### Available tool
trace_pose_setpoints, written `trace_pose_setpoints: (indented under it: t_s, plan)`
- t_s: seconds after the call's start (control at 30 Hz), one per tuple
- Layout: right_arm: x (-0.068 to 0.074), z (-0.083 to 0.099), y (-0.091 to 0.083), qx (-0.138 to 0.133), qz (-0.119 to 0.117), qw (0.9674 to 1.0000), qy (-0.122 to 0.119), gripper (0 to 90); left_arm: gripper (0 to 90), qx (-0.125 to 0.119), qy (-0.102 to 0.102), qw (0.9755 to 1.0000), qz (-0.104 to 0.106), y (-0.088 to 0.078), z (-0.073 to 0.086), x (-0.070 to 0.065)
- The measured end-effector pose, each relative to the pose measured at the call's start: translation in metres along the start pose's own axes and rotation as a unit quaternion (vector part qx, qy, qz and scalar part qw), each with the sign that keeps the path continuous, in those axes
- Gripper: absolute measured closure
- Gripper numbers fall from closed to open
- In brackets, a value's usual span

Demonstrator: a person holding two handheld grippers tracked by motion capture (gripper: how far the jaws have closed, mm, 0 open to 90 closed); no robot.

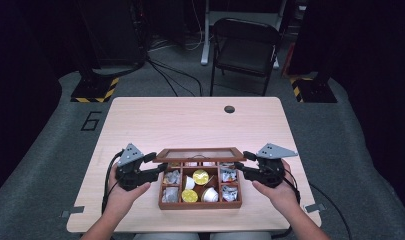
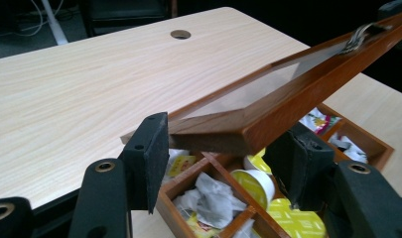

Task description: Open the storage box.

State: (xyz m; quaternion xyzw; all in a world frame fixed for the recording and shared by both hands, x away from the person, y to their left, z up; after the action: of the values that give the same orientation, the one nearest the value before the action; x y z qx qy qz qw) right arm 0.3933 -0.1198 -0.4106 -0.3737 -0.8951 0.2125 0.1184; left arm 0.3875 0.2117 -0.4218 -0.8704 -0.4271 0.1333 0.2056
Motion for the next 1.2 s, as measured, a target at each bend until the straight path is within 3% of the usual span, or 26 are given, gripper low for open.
trace_pose_setpoints:
  t_s: [0.3, 0.8, 0.9, 1.2]
  plan:
    - [-0.005, -0.009, 0.002, -0.007, 0.002, 1.0000, 0.002, 50.4, 42.5, 0.003, -0.025, 0.9996, -0.008, 0.020, 0.007, 0.013]
    - [-0.011, -0.014, 0.005, -0.017, 0.010, 0.9998, 0.007, 50.6, 45.5, -0.011, -0.028, 0.9992, -0.026, 0.040, 0.000, 0.022]
    - [-0.015, -0.013, 0.007, -0.018, 0.011, 0.9997, 0.013, 50.0, 45.1, -0.017, -0.040, 0.9987, -0.027, 0.043, -0.002, 0.023]
    - [-0.033, -0.007, 0.031, 0.001, 0.023, 0.9996, 0.014, 47.4, 44.5, -0.026, -0.057, 0.9978, -0.023, 0.051, -0.005, 0.031]
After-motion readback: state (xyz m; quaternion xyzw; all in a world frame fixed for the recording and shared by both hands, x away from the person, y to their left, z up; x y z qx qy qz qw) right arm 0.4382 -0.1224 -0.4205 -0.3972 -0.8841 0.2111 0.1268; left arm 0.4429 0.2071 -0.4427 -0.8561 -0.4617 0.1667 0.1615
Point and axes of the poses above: each handheld gripper's, and its own axes: y roughly forward along the jaws, z roughly out of its underside, x roughly to its left, the point moved 5 cm from there along y, roughly forward along the jaws, and after that the axes turned 2 degrees about -z, right-handed, at the moved point
